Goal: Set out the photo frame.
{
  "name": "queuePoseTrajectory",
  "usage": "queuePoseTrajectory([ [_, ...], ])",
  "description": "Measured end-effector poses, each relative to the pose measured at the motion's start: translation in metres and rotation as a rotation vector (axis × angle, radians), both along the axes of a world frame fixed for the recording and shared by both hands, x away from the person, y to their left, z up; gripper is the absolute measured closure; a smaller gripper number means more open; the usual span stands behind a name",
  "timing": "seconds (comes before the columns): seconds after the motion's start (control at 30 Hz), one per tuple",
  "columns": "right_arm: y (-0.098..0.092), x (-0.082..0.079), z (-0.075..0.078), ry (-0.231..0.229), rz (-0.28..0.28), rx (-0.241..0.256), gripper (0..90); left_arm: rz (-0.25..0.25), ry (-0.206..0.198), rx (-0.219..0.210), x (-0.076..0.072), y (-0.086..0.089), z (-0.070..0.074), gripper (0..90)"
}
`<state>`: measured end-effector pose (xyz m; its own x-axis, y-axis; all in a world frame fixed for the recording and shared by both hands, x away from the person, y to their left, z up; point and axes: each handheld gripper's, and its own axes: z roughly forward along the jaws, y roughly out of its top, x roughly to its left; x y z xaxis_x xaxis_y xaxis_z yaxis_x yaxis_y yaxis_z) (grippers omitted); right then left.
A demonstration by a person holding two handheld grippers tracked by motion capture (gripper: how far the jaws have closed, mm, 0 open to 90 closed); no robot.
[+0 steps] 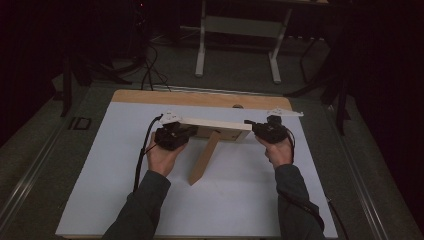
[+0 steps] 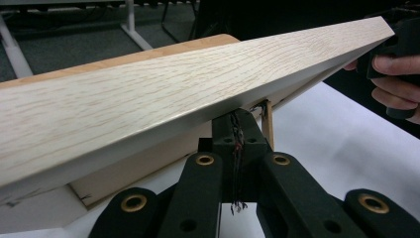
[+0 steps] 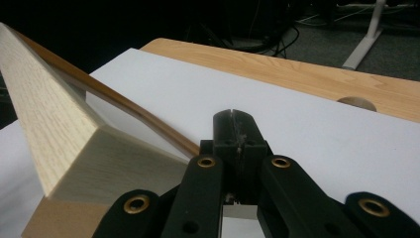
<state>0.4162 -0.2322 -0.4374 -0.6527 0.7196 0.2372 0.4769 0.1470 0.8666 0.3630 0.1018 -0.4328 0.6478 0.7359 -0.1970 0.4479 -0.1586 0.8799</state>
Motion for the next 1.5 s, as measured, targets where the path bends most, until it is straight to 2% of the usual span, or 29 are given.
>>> queuePoseTrajectory([
  [0.2, 0.001, -0.002, 0.0, -0.003, 0.007, -0.004, 89.6, -0.014, -0.002, -0.009, 0.001, -0.009, -0.001, 90.0],
  [0.67, 0.003, -0.007, 0.005, -0.023, 0.033, 0.0, 89.7, -0.054, -0.005, 0.0, 0.003, -0.028, 0.0, 90.0],
  [1.17, 0.008, -0.014, 0.005, -0.035, 0.072, -0.009, 89.7, -0.055, -0.003, 0.003, 0.004, -0.033, 0.001, 90.0],
  [1.5, 0.013, -0.019, 0.006, -0.042, 0.094, -0.015, 89.7, -0.044, 0.007, -0.004, 0.006, -0.03, 0.002, 90.0],
])
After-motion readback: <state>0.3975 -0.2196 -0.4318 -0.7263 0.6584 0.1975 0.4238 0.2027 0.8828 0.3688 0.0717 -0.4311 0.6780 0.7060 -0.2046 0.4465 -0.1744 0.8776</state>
